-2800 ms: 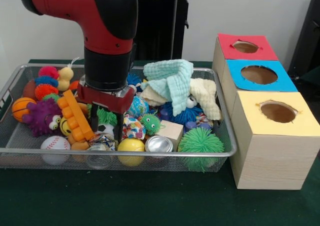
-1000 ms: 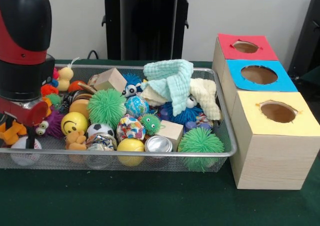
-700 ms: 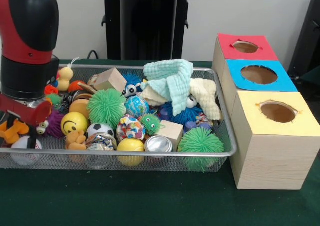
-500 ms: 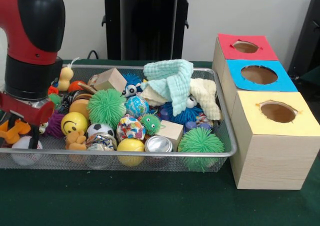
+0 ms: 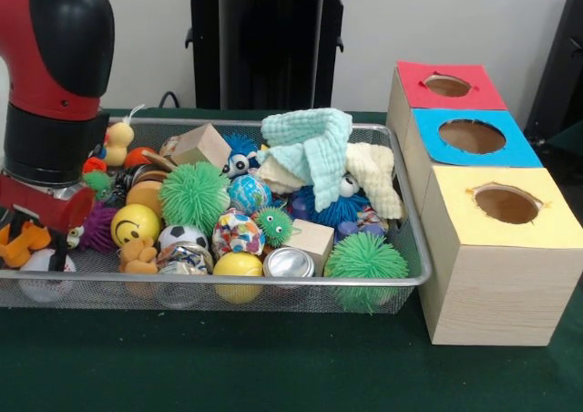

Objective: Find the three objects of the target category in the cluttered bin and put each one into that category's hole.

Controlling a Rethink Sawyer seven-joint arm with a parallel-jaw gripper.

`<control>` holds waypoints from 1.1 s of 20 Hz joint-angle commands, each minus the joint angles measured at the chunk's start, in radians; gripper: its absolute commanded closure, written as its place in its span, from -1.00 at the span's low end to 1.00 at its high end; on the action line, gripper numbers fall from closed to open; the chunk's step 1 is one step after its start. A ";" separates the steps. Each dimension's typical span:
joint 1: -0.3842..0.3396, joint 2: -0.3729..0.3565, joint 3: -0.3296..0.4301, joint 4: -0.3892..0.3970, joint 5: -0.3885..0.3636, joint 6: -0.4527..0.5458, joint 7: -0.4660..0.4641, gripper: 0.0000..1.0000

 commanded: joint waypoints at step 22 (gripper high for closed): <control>0.160 0.272 -0.083 0.005 -0.064 -0.076 -0.055 -1.00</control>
